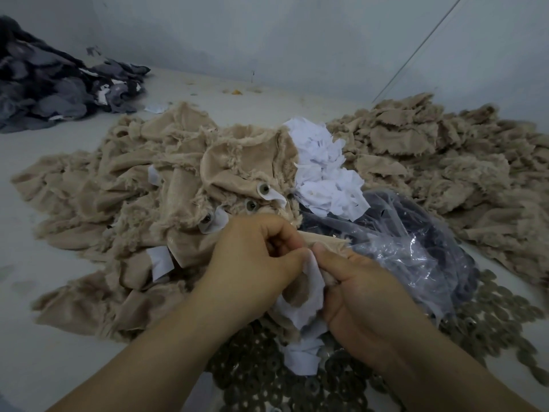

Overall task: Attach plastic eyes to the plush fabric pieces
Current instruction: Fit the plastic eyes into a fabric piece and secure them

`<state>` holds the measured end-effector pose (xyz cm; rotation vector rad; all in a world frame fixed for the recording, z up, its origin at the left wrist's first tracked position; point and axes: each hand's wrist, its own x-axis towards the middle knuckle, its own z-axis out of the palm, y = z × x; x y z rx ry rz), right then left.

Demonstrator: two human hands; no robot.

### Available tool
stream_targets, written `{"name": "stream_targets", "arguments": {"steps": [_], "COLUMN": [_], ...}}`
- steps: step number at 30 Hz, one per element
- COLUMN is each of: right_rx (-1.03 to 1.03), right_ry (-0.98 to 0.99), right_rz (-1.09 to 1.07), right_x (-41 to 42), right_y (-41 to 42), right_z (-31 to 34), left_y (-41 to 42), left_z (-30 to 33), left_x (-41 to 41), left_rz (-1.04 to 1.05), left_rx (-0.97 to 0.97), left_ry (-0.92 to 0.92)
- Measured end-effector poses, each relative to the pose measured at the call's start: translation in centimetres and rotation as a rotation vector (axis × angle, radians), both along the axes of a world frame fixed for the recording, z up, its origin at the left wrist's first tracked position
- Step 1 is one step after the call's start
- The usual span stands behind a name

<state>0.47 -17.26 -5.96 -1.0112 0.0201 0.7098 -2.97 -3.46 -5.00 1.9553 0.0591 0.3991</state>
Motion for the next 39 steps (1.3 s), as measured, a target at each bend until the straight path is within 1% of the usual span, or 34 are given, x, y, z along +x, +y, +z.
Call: {"name": "stream_targets", "arguments": {"steps": [1,4,9,12,17,19,23,28,32,39], "right_rx": [0.016,0.095,0.166,0.141,0.036,0.022,0.059,0.080,0.109,0.052], "right_ry": [0.001,0.015,0.040,0.039,0.027,0.041,0.091,0.106,0.109,0.095], "right_rz": [-0.006,-0.023,-0.011,-0.020,0.038,0.028,0.025,0.003,-0.013,-0.025], "right_x": [-0.1,-0.3,-0.4,-0.4,-0.5,-0.4,-0.3,-0.1,-0.2,-0.3], "right_y": [0.1,0.2,0.2,0.3,0.3,0.3,0.3,0.3,0.4,0.4], "right_z": [0.0,0.2,0.2,0.3,0.4,0.3,0.3,0.1,0.0,-0.2], "left_y": [0.0,0.0,-0.3,-0.1,-0.1,-0.1,0.1,0.2,0.2,0.3], "left_z": [-0.3,-1.5,-3.3,-3.6,-3.7,-3.8,-4.0,-4.1,-4.3,-4.3], "left_x": [0.0,0.0,-0.6,-0.5,-0.6,-0.6,-0.6,-0.6,-0.6,-0.4], "left_rz": [0.051,0.167,0.199,0.163,0.039,0.043,0.042,0.023,0.021,0.014], "left_rx": [-0.004,0.071,0.122,0.124,0.166,0.160,0.111,0.096,0.005,0.041], "left_ry": [-0.033,-0.157,-0.329,-0.425,-0.547,-0.554,-0.548,-0.563,-0.507,-0.503]}}
